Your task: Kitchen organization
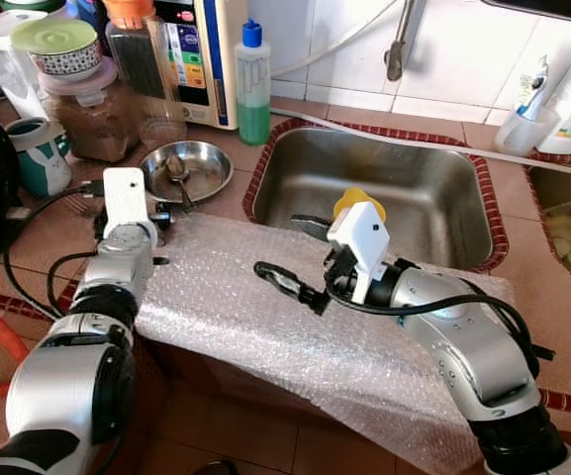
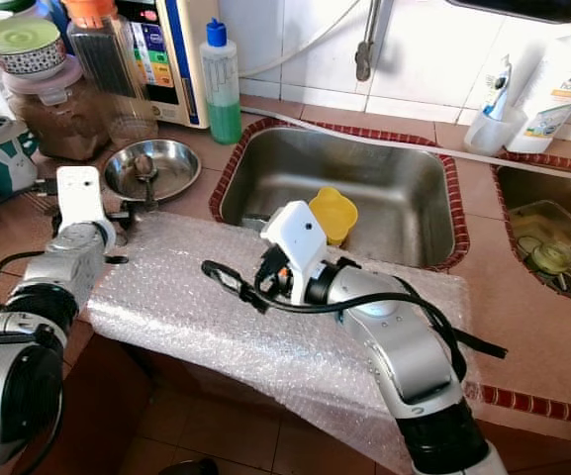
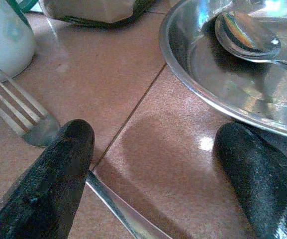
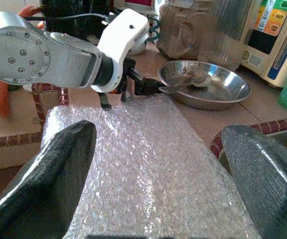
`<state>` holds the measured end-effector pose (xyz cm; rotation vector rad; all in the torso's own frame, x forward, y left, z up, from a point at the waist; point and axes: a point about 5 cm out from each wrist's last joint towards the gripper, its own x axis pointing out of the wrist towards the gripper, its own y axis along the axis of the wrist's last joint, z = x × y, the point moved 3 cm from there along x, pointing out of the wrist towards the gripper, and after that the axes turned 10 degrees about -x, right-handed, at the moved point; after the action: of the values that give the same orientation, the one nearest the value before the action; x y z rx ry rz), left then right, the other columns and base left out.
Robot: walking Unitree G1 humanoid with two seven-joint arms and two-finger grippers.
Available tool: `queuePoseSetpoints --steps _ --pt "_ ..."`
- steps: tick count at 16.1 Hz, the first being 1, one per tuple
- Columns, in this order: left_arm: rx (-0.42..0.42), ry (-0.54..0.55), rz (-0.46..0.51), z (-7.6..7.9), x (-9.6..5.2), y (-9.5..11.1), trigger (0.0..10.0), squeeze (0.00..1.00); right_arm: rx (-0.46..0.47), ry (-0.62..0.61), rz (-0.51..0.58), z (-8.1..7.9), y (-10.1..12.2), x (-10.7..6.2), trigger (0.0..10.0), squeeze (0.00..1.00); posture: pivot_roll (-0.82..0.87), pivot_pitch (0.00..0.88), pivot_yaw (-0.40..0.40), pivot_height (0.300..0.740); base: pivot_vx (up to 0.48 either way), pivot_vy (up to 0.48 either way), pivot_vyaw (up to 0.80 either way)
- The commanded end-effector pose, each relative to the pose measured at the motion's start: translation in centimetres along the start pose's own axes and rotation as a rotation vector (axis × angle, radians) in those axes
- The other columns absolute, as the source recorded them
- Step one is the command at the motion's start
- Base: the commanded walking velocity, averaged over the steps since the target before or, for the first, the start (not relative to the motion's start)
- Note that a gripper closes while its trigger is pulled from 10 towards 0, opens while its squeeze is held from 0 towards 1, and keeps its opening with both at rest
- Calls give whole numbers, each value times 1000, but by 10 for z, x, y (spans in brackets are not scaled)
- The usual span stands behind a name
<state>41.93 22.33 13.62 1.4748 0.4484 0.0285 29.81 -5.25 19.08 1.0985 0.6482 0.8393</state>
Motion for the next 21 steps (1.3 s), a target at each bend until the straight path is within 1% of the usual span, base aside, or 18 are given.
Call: queuePoseSetpoints --steps 1,3,5,7,8,9,10,11,13,14,15,18,20,21 --pt "6 10 -49 -1 -2 -18 10000 0 -21 -5 8 3 4 -1 10000 0 15 106 19 740 0 0 0" --pt "9 8 -59 0 -2 -22 10000 0 -22 -5 8 3 4 -1 10000 0 16 103 18 740 0 0 0" --pt "3 27 -27 -3 -2 -15 10000 0 -25 -5 8 4 4 -1 10000 0 16 102 19 740 0 0 0" --pt "-8 61 20 -9 -1 -4 10000 0 -24 -7 9 4 4 -1 10000 0 17 102 21 740 0 0 0" --pt "-2 110 86 -16 -1 9 10000 0 -23 -8 10 4 4 -1 10000 0 18 102 21 740 0 0 0" --pt "1 132 118 -20 -2 15 10000 0 -22 -8 10 3 4 -1 10000 0 19 102 19 740 0 0 0" --pt "-1 152 131 -24 -2 18 10000 0 -22 -7 11 3 4 -1 10000 0 19 102 18 740 0 0 0" --pt "-15 184 127 -32 -1 19 10000 0 -21 -6 13 3 5 -1 10000 0 18 104 17 740 0 0 0" --pt "-7 216 150 -39 -1 27 10000 0 -20 -9 14 3 5 -1 10000 0 11 106 18 740 0 0 0" --pt "-8 232 150 -42 0 29 10000 0 -19 -11 14 3 5 -2 10000 0 7 109 19 740 0 0 0" --pt "-31 239 146 -44 0 29 10000 0 -19 -12 14 3 5 -2 10000 0 6 109 19 740 0 0 0" --pt "-72 267 68 -54 1 19 10000 0 -13 -16 11 1 5 -4 10000 0 0 113 21 740 0 0 0" --pt "-83 267 52 -57 2 17 10000 0 -12 -15 10 1 5 -5 10000 0 -8 117 19 740 0 0 0" --pt "-74 256 21 -58 2 12 10000 0 -12 -15 8 0 5 -5 10000 0 -13 120 18 740 0 0 0"
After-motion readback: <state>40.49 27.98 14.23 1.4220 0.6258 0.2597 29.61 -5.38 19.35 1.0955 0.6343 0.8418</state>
